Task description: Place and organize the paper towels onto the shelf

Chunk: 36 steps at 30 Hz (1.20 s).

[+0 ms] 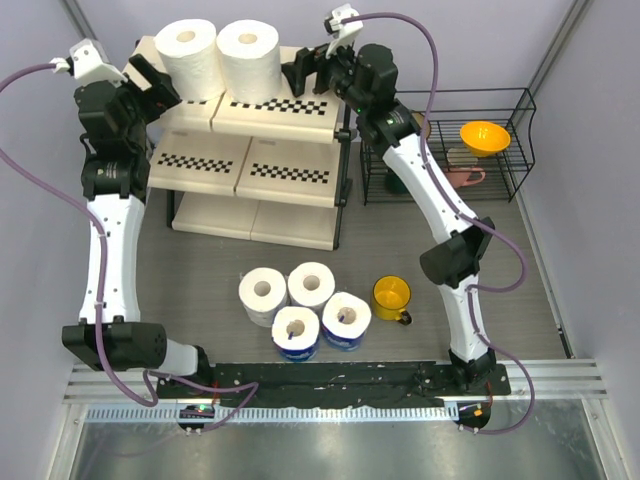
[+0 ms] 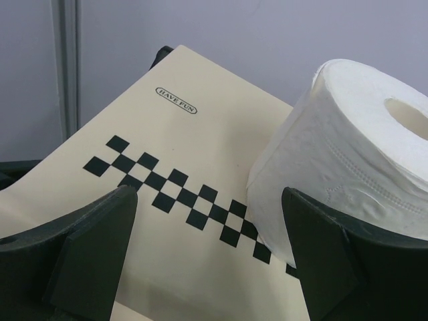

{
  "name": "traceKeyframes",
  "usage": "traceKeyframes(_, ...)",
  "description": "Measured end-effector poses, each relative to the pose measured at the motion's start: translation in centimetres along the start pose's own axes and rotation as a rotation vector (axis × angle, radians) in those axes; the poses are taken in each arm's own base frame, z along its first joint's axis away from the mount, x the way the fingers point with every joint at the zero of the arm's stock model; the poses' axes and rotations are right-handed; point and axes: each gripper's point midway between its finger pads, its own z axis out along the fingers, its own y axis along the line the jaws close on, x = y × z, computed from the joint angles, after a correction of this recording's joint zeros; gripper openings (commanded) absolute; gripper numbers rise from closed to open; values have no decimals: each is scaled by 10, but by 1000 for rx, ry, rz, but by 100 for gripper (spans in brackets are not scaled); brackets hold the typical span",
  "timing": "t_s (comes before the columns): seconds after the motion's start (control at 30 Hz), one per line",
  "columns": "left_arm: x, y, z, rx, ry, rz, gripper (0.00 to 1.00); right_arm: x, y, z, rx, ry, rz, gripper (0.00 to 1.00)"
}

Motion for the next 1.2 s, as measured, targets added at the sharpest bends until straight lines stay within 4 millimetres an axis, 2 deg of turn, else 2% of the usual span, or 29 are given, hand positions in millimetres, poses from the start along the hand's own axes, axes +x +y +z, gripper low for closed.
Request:
traceKeyframes(0.17, -1, 0, 7, 3, -9, -1, 95, 1, 3, -3, -9, 13, -3, 95)
traceKeyframes(0.53, -1, 0, 7, 3, -11, -1, 96, 0, 9, -13, -14, 36, -5, 94)
traceKeyframes(0.7, -4, 1, 2, -2, -13, -2, 96, -5, 2, -30, 77, 14, -17, 94)
traceKeyframes(0.77, -7, 2, -8, -12, -11, -5, 96, -15, -5, -45, 136, -10, -23, 94)
traceKeyframes(0.83, -19, 1, -21, -18, -33, -10, 96, -34, -11, -62, 186, -50, -29, 93)
traceKeyframes(0.97, -59, -5, -61, -11, -114, -35, 96, -94, -18, -102, 263, -176, -29, 93)
traceKeyframes(1.03, -81, -9, -88, 0, -171, -46, 96, -126, -19, -133, 290, -233, -21, 93)
traceKeyframes(1.1, -100, -11, -119, 13, -218, -55, 97, -159, -19, -173, 321, -296, 7, 94)
traceKeyframes(1.2, -111, -11, -159, 27, -252, -71, 97, -187, -18, -240, 366, -355, 85, 93)
